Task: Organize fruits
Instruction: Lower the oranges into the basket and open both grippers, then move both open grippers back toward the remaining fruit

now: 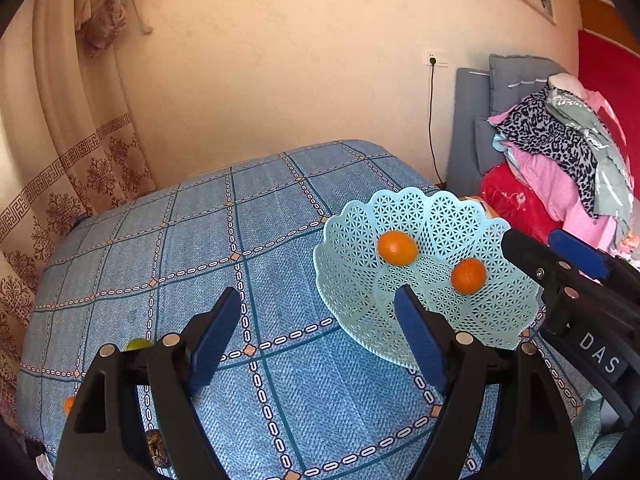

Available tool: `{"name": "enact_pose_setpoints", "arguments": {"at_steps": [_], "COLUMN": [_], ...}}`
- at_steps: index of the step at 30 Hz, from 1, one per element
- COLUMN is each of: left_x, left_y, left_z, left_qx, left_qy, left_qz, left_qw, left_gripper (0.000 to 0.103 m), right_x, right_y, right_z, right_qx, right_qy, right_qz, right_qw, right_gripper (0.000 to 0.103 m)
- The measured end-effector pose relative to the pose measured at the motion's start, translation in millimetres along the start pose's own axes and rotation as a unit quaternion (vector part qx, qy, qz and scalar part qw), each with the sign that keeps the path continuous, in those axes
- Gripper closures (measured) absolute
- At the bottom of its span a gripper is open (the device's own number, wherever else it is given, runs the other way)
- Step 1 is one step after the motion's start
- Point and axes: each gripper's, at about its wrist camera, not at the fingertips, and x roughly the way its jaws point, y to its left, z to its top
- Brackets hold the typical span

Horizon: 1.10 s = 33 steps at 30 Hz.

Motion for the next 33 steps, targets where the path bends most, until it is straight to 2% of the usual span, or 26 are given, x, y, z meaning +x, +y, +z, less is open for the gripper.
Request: {"name": "enact_pose_setpoints", "arguments": {"at_steps": [3, 12, 15, 18, 26, 27, 28, 33], "left_x": [-4, -19, -22, -24, -29, -31, -32, -38], "left_y": [3, 15, 21, 28, 49, 53, 56, 69], "left_z": [-2, -13, -16, -21, -34, -36, -38, -47], "left_qx": [0.000, 0.002, -0.004, -0.010, -0.030, -0.033, -0.035, -0.034], "left_qy": [-0.003, -0.011, -0.010, -0.007, 0.001, 0.002, 0.001, -0.001], "left_qz": [0.012, 0.040, 0.046, 0.051, 0.068, 0.070, 0.074, 0.101], "left_qw": [0.9999, 0.9991, 0.9989, 0.9986, 0.9973, 0.9970, 0.9966, 0.9943], "left_gripper": [0.024, 0.024, 0.024, 0.024, 0.024, 0.022, 0.013, 0.011], "right_x": [-5, -11, -13, -14, -8, -7, -6, 0], "right_y": [5, 16, 21, 26, 39, 41, 42, 52], "right_z": [1, -1, -3, -5, -12, -12, -13, -20], "right_qx": [-0.011, -0.024, -0.029, -0.038, -0.056, -0.058, -0.060, -0.068], "right_qy": [-0.012, -0.018, -0.021, -0.022, -0.014, -0.012, -0.010, 0.004], "right_qz": [-0.007, -0.002, 0.001, 0.000, 0.006, 0.007, 0.010, 0.024], "right_qw": [1.000, 1.000, 0.999, 0.999, 0.998, 0.998, 0.998, 0.997], "right_gripper": [0.031, 0.030, 0.022, 0.020, 0.008, 0.007, 0.006, 0.005]}}
